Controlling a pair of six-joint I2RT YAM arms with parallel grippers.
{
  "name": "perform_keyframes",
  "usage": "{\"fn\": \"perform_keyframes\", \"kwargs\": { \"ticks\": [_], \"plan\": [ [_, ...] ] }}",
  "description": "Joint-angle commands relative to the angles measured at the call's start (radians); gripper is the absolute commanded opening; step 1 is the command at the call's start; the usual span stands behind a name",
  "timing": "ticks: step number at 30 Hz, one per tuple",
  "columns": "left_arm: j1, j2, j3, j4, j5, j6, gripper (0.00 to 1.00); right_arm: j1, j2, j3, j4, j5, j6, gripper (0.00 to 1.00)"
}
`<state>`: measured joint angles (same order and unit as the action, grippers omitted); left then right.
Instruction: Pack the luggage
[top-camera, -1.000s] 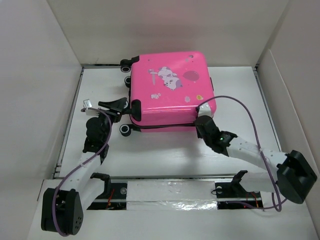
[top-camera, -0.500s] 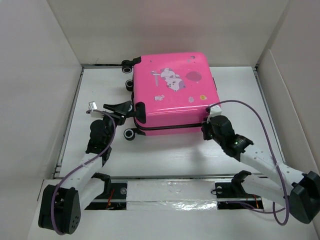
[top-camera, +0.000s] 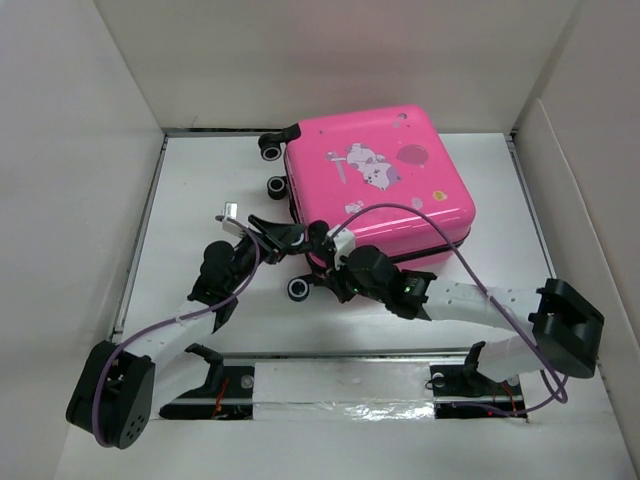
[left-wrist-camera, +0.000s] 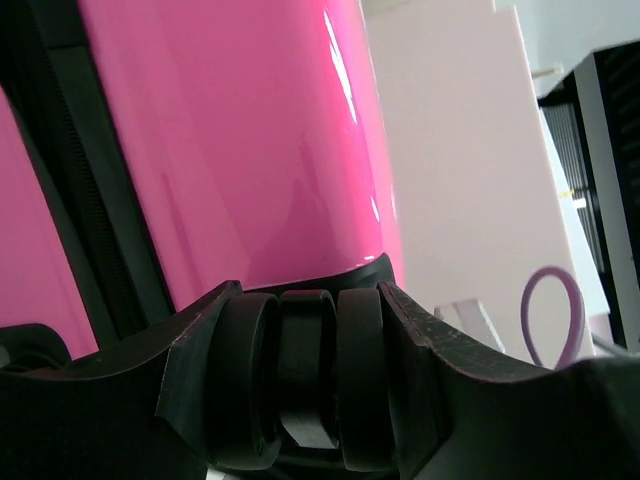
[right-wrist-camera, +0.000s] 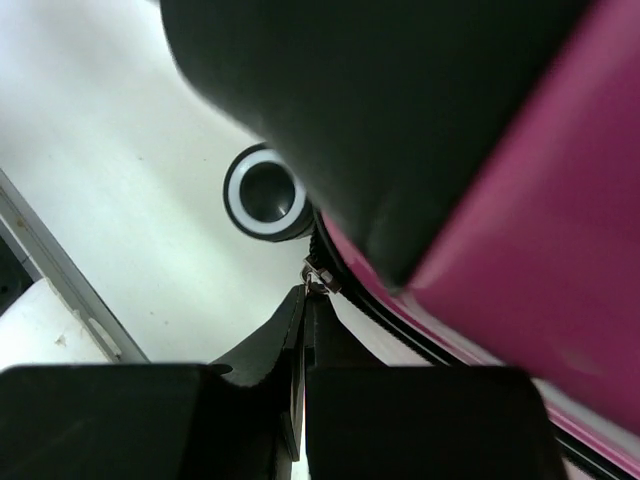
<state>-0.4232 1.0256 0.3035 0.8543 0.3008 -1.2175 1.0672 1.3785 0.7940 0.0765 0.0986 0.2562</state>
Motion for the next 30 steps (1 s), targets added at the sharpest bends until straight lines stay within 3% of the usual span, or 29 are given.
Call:
{"fn": "perform_keyframes", "kwargs": {
  "ticks": [1,5,8,13,17,21,24,28,29,30],
  "plan": [
    [-0.032,-0.021,0.006,-0.052,0.092,0.128,0.0,-0.002,-0.123,0.012,0.171,-0.164,0.024,0.0],
    [-0.032,-0.045,-0.001,-0.08,0.086,0.157,0.0,-0.177,-0.266,-0.116,0.163,-0.22,0.025,0.0],
    [-0.048,-0.01,0.0,-0.038,0.113,0.151,0.0,-0.236,-0.335,-0.15,0.144,-0.263,0.012,0.0],
    [-0.274,0.149,0.118,0.029,0.015,0.161,0.0,-0.352,-0.401,-0.105,0.014,-0.29,-0.061,0.0],
    [-0.333,0.338,0.264,0.161,0.012,0.124,0.0,-0.453,-0.516,-0.139,-0.06,-0.319,-0.083,0.0],
    [-0.36,0.525,0.408,0.276,0.038,0.059,0.0,-0.434,-0.63,-0.255,-0.047,-0.385,0.0,0.0],
    [-0.413,0.574,0.522,0.218,0.035,0.084,0.0,-0.339,-0.691,-0.347,-0.064,-0.274,0.075,0.0],
    [-0.434,0.528,0.482,0.172,-0.041,0.133,0.01,-0.312,-0.817,-0.391,-0.116,-0.149,0.109,0.0],
    [-0.425,0.507,0.464,0.16,-0.057,0.166,0.09,-0.312,-0.823,-0.388,-0.125,-0.136,0.103,0.0],
    [-0.413,0.452,0.432,0.116,-0.084,0.189,0.3,-0.325,-0.822,-0.381,-0.153,-0.114,0.086,0.0]
  ]
}}
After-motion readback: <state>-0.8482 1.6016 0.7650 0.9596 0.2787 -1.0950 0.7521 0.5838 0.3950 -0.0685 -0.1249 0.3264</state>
